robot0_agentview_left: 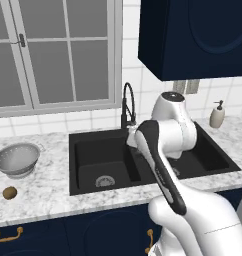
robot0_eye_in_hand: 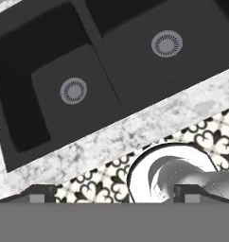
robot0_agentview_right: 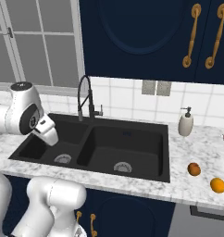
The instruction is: Put the colander in the sink, put the peach, kiwi, orange in the colander, and turn on the sink faucet and pour water over the colander.
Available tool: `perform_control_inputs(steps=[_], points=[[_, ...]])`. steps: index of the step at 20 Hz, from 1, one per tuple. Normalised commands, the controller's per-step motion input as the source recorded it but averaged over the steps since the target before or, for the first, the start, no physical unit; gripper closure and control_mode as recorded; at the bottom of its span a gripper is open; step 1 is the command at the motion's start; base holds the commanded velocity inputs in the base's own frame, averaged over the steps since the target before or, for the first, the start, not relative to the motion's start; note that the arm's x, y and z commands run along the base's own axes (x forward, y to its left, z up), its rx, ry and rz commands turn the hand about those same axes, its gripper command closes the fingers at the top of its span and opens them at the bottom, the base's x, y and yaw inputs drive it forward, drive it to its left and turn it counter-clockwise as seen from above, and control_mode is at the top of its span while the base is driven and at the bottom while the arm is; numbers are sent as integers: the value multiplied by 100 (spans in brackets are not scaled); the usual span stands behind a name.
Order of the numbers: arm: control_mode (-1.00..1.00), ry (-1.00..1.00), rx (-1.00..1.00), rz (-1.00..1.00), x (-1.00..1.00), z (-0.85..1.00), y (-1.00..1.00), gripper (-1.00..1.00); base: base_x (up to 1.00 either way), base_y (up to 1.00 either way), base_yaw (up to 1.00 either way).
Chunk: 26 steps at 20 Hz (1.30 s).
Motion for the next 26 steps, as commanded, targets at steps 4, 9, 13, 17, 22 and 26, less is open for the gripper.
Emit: perform_control_inputs(steps=[4, 9, 13, 17, 22, 26], points=[[-100, 0, 0, -20, 22, -18, 79, -100, 0, 0, 0], [-100, -1, 1, -11, 30, -2, 98, -100, 0, 0, 0], [-100, 0, 1, 0, 39, 0, 85, -100, 0, 0, 0], [-100, 1, 0, 1, 45, 0, 79, -100, 0, 0, 0], [-100, 3, 2, 6, 43, -2, 69, -100, 0, 0, 0], [-100, 0, 18, 7, 47, 0, 44, -100, 0, 0, 0]])
